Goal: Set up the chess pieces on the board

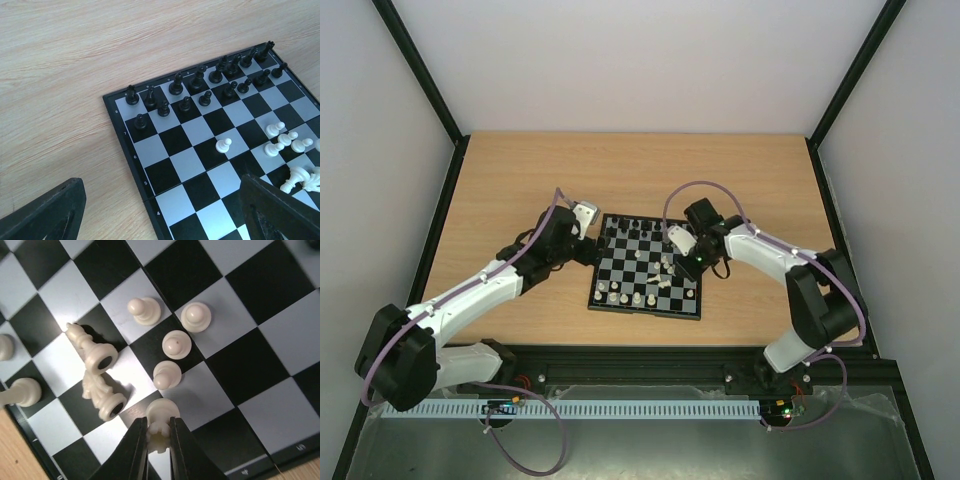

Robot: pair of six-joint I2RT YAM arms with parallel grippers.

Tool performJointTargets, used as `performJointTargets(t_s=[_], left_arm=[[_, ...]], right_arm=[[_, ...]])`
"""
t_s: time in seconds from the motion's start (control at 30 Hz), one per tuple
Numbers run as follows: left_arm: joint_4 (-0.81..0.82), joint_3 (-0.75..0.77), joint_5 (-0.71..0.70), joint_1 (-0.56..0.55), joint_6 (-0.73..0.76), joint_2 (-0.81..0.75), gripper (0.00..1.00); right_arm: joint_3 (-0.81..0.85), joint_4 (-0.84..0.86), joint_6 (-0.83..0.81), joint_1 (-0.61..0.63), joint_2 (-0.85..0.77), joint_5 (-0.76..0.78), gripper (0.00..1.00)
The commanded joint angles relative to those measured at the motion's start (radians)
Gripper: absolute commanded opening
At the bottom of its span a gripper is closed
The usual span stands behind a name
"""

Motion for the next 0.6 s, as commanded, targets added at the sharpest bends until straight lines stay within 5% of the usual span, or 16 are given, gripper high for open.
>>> performJointTargets(t_s=[0.0, 0.37, 0.57], left_arm=[[-0.006, 0.015, 0.020, 0.008, 0.013, -0.003, 0.87], [-0.032, 0.028, 0.035, 0.027, 0.029, -0.002, 0.89], [-0.077, 0.048, 0.102, 0.044, 0.071, 0.025, 0.79]], right_arm=[[0.013, -0.097, -0.021, 0.006, -0.115, -0.002, 0.04], [-0.151, -0.207, -0.180, 0.074, -0.310, -0.009, 0.04], [-0.211, -0.177, -0.186, 0.143, -0.305, 0.068, 0.04]])
